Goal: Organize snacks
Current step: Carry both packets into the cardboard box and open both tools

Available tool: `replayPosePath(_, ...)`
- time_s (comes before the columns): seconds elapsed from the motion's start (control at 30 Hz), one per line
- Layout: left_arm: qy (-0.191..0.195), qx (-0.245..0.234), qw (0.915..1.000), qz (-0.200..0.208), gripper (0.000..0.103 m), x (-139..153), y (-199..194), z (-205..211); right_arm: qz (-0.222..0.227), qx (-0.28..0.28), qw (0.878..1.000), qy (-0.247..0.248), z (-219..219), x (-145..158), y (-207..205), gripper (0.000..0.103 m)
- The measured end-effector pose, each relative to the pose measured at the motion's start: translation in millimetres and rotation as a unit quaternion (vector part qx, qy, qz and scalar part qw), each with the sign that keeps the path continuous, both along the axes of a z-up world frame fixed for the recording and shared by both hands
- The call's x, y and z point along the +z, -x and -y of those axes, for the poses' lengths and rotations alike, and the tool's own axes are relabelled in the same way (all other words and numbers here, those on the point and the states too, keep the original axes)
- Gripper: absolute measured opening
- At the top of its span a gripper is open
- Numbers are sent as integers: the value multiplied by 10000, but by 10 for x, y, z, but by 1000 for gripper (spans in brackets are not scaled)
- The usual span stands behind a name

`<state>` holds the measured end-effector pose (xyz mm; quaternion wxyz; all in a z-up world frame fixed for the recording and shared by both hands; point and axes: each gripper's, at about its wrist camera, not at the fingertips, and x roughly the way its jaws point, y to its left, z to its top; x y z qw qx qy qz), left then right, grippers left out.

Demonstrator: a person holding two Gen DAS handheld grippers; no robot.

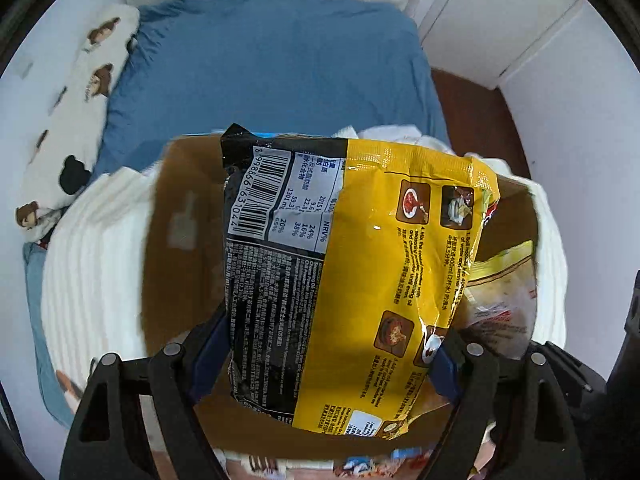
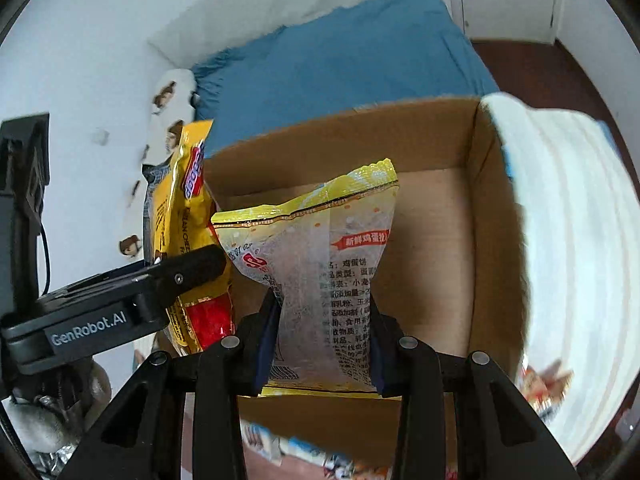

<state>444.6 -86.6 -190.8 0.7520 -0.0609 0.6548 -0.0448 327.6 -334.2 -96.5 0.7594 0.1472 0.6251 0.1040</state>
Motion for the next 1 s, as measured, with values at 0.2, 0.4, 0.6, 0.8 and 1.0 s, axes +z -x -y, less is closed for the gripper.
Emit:
replayPosePath(0.2,-161,-49,9990,-419,83,-446,-288,155,-376,36,9991,202,-64,-521,-292,40)
replayPosePath(0.4,-210,-106,9971,-721,83,-773,-397,249,-519,132,9978,386,-108,-807,-431,40)
replayPosePath(0.6,-265,-183,9969,-713,97,-891,-379,307,-748,284,9941,735,-237,-1045,-608,99)
replayPosePath(0.8,-125,-87,9991,-391,97,-710,-308,256,-799,355,9921,899,-281,-971,-520,99)
replayPosePath(1.0,-219,-51,9996,191,97,-363,-109,117,-506,147,9942,937,-239,-783,-420,99)
